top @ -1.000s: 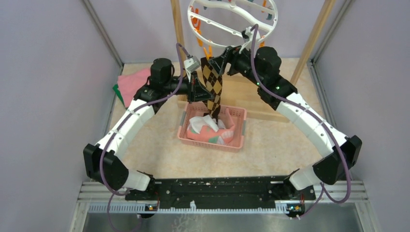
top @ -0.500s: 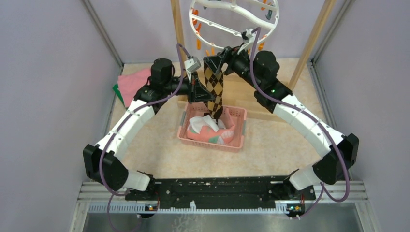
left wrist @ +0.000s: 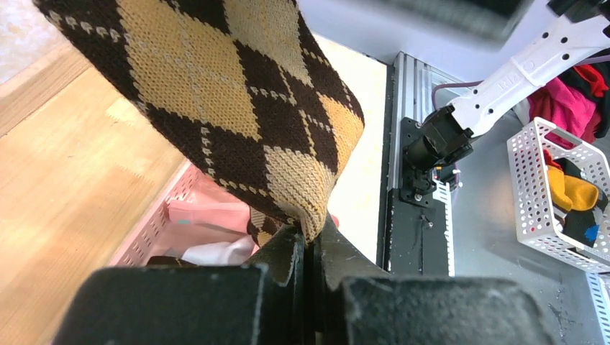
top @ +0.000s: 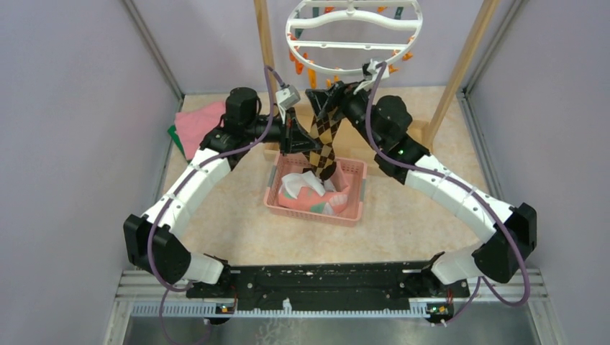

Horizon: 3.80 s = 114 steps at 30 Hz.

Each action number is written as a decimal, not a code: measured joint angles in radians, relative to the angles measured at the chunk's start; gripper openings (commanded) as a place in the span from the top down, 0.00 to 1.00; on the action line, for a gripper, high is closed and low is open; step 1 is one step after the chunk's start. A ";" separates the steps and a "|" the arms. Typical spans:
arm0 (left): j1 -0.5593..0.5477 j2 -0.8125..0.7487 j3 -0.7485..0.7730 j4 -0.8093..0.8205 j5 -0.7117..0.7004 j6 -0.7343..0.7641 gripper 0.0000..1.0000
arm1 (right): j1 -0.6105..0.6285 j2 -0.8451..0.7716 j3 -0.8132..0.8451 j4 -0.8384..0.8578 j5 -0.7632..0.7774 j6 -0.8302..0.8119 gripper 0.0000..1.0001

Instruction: Remove the socks clipped to the hanger

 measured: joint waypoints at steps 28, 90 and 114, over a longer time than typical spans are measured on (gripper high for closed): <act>-0.013 -0.066 -0.068 -0.074 -0.094 0.129 1.00 | -0.015 0.066 0.124 0.019 0.064 -0.059 0.67; 0.468 0.075 -0.621 0.375 -0.756 0.277 0.01 | -0.519 -0.314 -0.985 0.075 0.740 -0.114 0.01; 0.489 0.183 -1.086 1.402 -0.659 0.146 0.01 | -0.491 0.057 -1.173 1.017 0.596 -0.410 0.01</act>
